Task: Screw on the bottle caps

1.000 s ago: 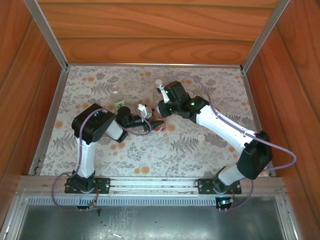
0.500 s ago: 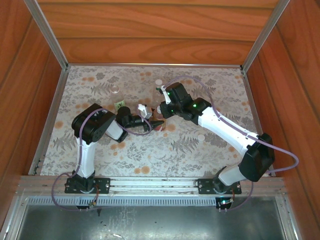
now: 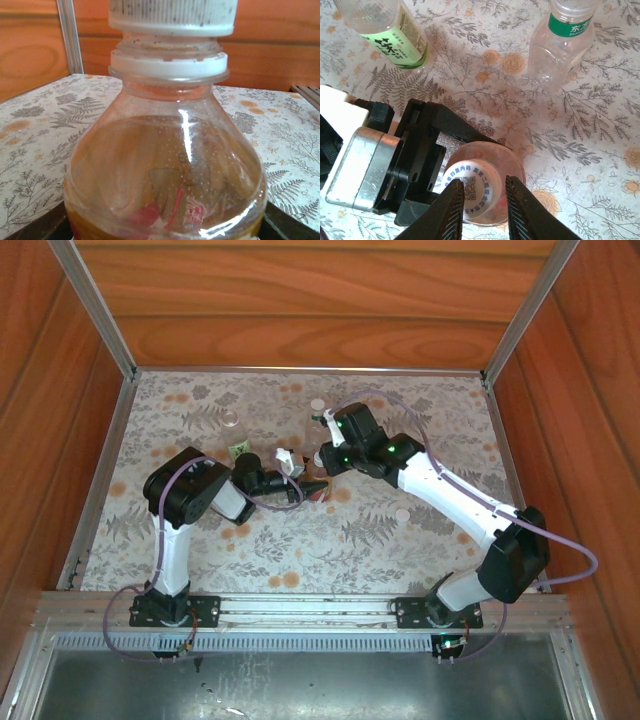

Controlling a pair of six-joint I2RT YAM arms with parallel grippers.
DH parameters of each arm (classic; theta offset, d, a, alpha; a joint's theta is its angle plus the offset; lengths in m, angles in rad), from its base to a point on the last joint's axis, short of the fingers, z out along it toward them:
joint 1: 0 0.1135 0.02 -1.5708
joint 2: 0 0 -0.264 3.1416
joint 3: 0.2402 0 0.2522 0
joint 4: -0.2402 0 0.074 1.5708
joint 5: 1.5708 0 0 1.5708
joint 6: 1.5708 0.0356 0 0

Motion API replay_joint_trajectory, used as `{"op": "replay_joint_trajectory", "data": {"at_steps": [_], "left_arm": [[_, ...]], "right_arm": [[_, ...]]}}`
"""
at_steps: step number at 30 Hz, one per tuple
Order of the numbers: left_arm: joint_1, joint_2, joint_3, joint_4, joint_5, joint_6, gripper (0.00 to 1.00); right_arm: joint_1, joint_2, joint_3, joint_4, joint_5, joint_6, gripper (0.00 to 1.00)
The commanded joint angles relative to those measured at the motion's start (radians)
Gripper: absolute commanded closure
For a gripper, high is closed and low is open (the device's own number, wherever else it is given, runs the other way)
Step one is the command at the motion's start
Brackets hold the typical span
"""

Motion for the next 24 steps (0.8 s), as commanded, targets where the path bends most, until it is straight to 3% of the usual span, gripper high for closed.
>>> {"op": "replay_joint_trajectory", "data": {"at_steps": [1,8,20,24], "left_arm": [[0.000,0.017,-0.010,-0.047,0.045,-0.024,0.39],[0.000,0.017,-0.012,-0.046,0.045,-0.022,0.39],[0.000,0.023,-0.006,-0.047,0.047,-0.027,0.39],[0.000,0.024,-0.006,-0.047,0.048,-0.030,0.39]], "right_arm": [[-0.023,-0.011,0.014,0.034,-0.044,0.031,0.74],[-0.042,0.023,-0.008,0.019,-0.082,0.035,0.81],[-0.045,-0.038,-0.007,0.001,-0.018,0.027,0.80],[-0.045,-0.046,0.000,0.028,-0.069,0.024,0.79]]}}
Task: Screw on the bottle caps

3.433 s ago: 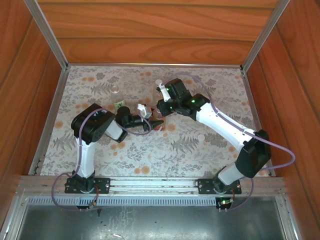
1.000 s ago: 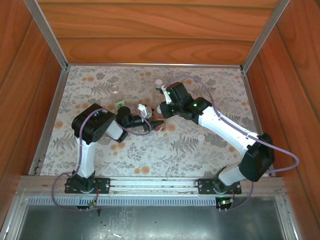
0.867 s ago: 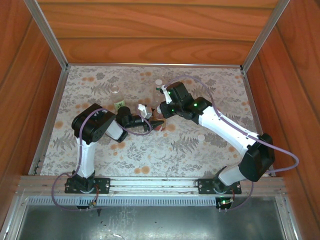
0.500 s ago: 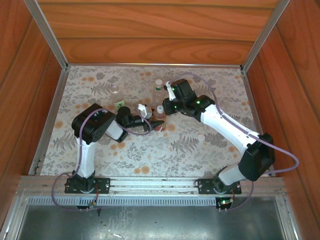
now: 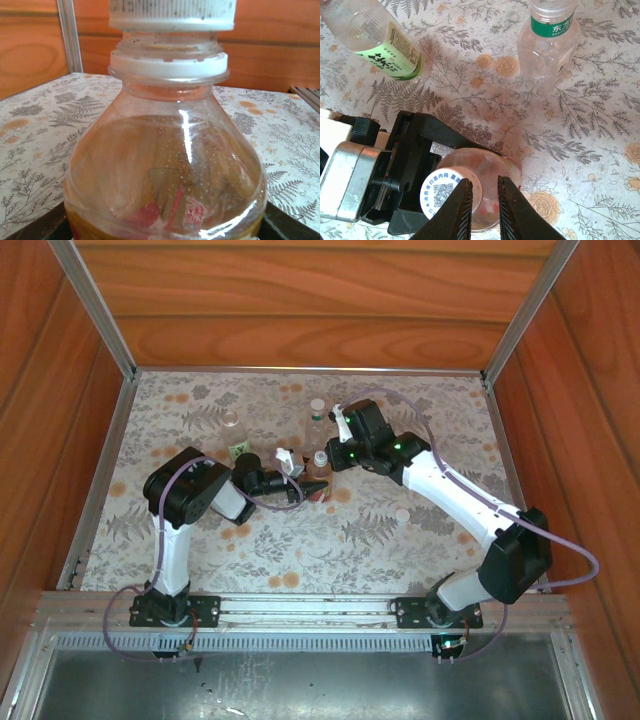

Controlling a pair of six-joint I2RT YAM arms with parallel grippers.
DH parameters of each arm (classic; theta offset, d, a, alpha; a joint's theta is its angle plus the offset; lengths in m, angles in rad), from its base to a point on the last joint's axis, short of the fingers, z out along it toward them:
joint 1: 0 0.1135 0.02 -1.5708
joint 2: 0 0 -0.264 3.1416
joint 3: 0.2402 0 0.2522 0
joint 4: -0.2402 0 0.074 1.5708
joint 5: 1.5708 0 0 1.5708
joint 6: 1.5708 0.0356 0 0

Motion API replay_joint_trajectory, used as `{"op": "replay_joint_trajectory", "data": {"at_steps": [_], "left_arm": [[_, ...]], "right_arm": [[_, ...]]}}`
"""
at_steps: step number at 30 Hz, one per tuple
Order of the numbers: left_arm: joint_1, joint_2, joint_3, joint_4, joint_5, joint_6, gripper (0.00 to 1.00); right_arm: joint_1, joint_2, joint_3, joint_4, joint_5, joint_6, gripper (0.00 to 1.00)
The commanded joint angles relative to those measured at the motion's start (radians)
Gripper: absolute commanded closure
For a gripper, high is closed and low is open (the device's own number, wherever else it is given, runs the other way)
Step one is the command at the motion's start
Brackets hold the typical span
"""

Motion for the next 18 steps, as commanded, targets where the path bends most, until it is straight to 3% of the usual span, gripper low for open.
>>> {"op": "replay_joint_trajectory", "data": {"at_steps": [1,9,18], "left_arm": [[0.001,0.026,-0.004,-0.046,0.046,-0.020,0.39],[0.001,0.027,-0.001,-0.046,0.050,-0.024,0.39],[0.003,0.024,-0.001,-0.047,0.049,-0.030,0.39]], "right_arm": [[-0.004,-0.032,0.020,0.007,-0.046,-0.008,0.79],[-0.015,0.038,0.000,0.017,-0.128,0.002,0.81],[-0.022,0.006,-0.061,-0.028,-0.195,0.012,0.87]]}}
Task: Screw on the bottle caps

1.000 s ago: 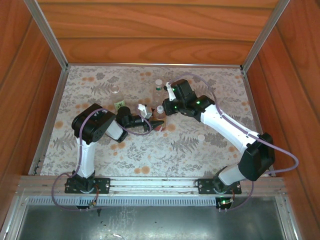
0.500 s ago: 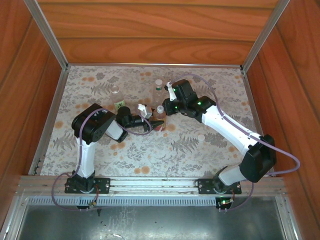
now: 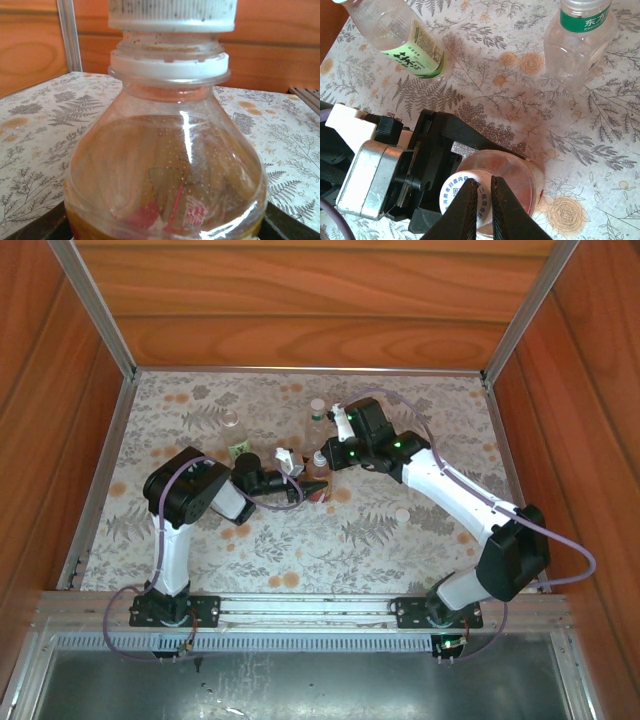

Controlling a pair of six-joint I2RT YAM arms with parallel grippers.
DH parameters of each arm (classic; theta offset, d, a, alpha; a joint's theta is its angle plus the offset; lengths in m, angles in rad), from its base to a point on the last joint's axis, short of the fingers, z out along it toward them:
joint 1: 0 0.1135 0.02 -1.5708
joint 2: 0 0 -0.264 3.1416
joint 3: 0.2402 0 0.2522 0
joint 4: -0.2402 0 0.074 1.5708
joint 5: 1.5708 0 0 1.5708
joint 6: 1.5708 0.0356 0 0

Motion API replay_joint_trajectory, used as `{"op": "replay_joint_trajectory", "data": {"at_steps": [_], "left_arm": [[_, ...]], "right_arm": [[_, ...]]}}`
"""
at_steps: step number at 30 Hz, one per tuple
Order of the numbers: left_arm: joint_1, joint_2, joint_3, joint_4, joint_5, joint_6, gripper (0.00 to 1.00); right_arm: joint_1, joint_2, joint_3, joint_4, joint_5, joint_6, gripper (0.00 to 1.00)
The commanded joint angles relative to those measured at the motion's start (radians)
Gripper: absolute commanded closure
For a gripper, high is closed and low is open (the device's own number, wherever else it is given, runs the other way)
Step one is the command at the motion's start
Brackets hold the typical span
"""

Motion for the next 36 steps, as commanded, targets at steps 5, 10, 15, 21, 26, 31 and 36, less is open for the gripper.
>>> {"op": "replay_joint_trajectory", "data": {"at_steps": [5,10,15,21,26,31,36], "left_arm": [[-0.001,0.023,0.001,-0.045,0.042,-0.025,0.39],[0.001,0.024,0.002,-0.046,0.043,-0.025,0.39],[0.000,0.022,0.000,-0.045,0.043,-0.025,0.39],[0.000,0.017,-0.009,-0.045,0.046,-0.009,0.39],[-0.001,0.012,-0.014,-0.046,0.046,-0.009,0.39],[0.001,0.010,-0.021,-0.046,0.044,-0.002,0.39],[0.001,0.021,-0.016,-0.045,0.045,0.000,0.39]], "right_arm": [[0.002,-0.057,-0.093,-0.070,-0.135,0.042,0.92],[0.002,-0.105,-0.109,-0.048,-0.297,0.060,0.90],[-0.001,-0.159,-0.121,-0.010,-0.197,0.033,0.88],[-0.049,-0.115,-0.086,0.033,-0.127,0.035,0.73],[-0.066,-0.011,0.003,0.003,-0.138,0.002,0.68],[-0.065,0.028,0.003,-0.009,-0.159,-0.006,0.72],[-0.065,0.035,-0.016,-0.026,-0.177,-0.011,0.76]]}}
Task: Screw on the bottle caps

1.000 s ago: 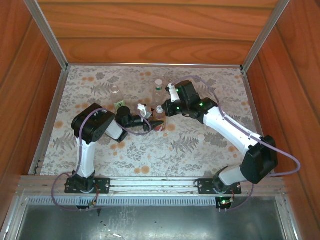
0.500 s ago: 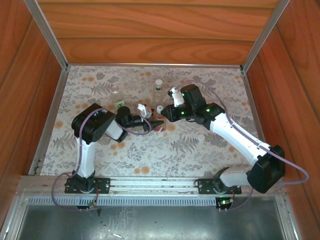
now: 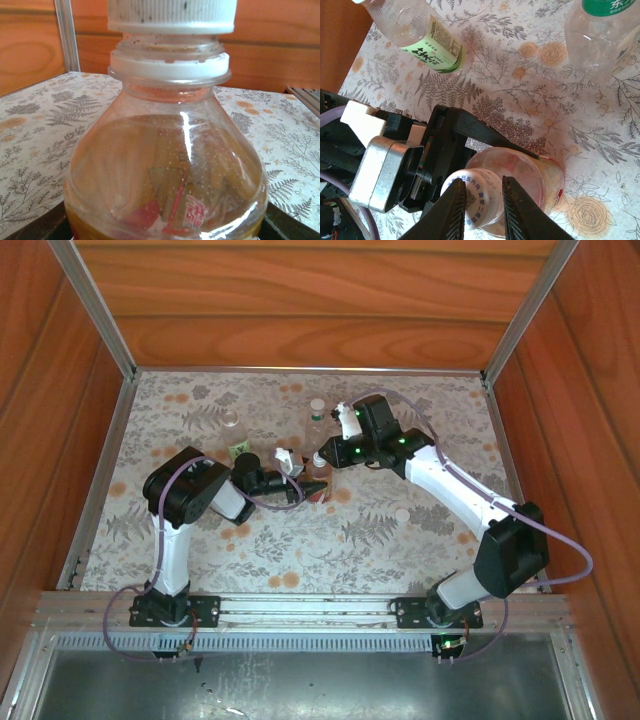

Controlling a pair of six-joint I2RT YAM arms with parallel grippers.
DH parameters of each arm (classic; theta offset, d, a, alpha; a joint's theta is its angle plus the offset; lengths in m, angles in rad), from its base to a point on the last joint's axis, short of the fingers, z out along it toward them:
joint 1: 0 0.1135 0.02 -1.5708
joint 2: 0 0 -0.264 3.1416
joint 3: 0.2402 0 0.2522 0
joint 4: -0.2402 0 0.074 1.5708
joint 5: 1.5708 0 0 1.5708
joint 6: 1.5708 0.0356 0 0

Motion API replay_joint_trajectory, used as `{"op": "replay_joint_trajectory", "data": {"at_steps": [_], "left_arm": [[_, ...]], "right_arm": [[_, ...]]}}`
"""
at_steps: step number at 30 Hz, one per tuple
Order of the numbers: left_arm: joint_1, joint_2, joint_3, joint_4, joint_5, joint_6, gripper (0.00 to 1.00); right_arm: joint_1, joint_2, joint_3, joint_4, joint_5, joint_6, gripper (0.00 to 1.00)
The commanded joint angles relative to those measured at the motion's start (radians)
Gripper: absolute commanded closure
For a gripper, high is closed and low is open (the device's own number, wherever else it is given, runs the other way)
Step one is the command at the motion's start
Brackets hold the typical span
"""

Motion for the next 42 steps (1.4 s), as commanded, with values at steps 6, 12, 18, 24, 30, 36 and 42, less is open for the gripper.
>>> {"op": "replay_joint_trajectory", "data": {"at_steps": [6,12,18,24,30,36,42], "left_arm": [[-0.001,0.023,-0.011,-0.046,0.035,-0.002,0.39],[0.001,0.013,-0.017,-0.047,0.028,-0.012,0.39],[0.002,0.017,-0.010,-0.047,0.031,-0.016,0.39],[0.001,0.015,-0.008,-0.046,0.031,-0.020,0.39],[0.001,0.012,-0.011,-0.047,0.029,-0.019,0.39],[0.002,0.014,-0.007,-0.046,0.034,-0.020,0.39],[0.001,0.005,-0.016,-0.046,0.036,-0.018,0.39]], "right_arm": [[0.001,0.044,0.009,-0.082,-0.035,-0.049,0.78],[0.000,0.025,-0.006,-0.110,-0.087,-0.028,0.86],[0.000,-0.047,-0.076,-0.061,-0.202,0.011,0.86],[0.000,-0.089,-0.074,-0.055,-0.222,0.013,0.87],[0.000,-0.137,-0.074,-0.071,-0.132,-0.018,0.79],[-0.005,-0.105,-0.041,-0.024,-0.038,-0.007,0.73],[-0.014,0.009,0.049,-0.047,-0.065,-0.030,0.78]]}}
